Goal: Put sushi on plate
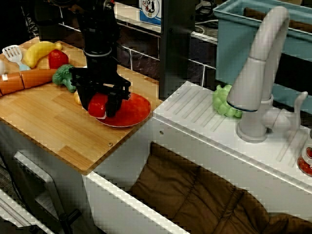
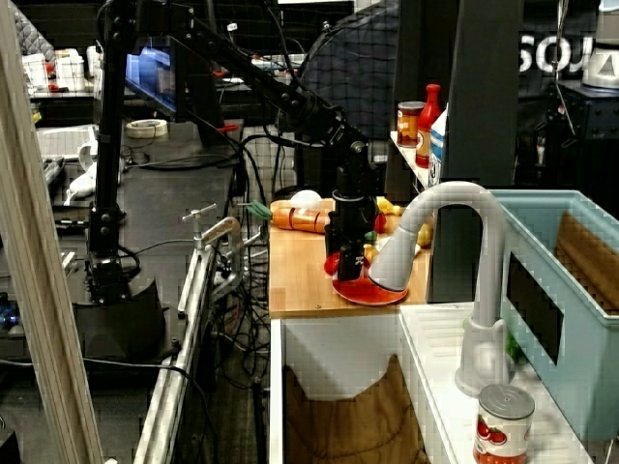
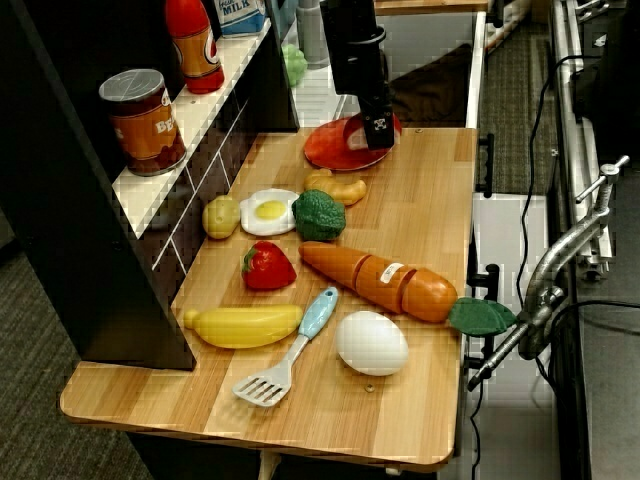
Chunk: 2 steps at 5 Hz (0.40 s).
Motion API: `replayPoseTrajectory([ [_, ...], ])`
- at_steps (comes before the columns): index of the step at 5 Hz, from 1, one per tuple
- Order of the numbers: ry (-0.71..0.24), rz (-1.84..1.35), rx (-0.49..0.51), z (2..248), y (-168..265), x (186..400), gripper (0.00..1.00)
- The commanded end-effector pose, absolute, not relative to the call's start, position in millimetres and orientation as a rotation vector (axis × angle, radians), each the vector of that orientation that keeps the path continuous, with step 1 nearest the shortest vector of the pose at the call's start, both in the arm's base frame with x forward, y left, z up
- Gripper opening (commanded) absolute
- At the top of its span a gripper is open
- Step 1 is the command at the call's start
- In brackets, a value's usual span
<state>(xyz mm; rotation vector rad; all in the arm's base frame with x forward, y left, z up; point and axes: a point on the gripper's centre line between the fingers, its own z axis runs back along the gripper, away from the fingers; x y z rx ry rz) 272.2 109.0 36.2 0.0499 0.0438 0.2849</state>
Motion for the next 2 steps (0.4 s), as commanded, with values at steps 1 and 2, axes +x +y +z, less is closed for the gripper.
replayPoseTrajectory([
  [1, 0.022, 0.302, 0.055, 41.8, 117.4, 275.8, 0.0],
  [2, 0.011, 0.304, 0.057, 38.1, 118.5, 273.7, 0.0],
])
